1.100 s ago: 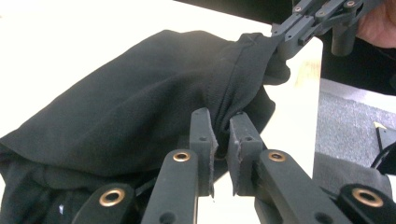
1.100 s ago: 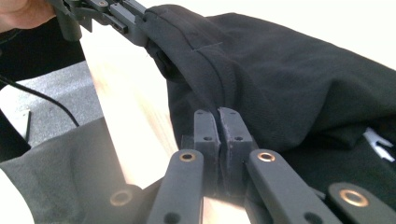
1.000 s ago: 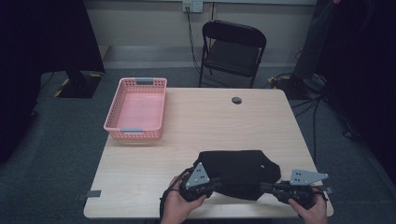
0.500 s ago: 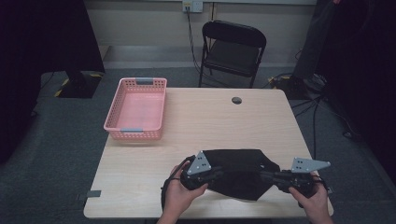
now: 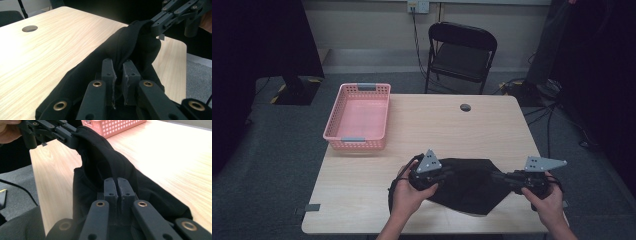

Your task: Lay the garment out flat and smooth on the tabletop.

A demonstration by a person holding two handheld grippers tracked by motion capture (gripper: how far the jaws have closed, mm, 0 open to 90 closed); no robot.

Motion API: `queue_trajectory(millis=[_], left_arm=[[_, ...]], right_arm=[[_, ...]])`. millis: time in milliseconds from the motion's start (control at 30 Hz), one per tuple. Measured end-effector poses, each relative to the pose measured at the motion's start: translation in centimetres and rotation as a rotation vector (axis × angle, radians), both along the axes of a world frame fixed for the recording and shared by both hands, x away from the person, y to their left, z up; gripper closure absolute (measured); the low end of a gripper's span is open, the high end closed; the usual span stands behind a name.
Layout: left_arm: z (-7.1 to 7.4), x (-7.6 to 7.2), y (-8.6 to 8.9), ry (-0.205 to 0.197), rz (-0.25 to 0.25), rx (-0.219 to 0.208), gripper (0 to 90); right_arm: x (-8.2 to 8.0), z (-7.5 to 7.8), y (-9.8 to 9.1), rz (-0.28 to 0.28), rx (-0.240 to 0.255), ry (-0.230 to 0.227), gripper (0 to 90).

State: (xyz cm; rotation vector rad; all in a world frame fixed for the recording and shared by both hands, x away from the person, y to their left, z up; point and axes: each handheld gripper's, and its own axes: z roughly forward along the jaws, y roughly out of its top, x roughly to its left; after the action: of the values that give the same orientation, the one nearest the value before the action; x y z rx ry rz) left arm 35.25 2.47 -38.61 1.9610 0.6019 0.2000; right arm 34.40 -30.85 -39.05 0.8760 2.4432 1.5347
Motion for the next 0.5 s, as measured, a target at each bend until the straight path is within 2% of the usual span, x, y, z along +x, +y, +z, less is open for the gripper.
queue_trajectory(millis=[267,500], left_arm=[[0.6,1.2,-0.5,-0.003,0.009,0.013,82.6],[1.1,2.3,-0.8,0.003,0.021,0.018,82.6]], right_arm=[[1.5,0.5,-0.3,-0.028,0.016,0.004,87.3],[2.6,1.0,-0.2,-0.045,0.012,0.002,87.3]])
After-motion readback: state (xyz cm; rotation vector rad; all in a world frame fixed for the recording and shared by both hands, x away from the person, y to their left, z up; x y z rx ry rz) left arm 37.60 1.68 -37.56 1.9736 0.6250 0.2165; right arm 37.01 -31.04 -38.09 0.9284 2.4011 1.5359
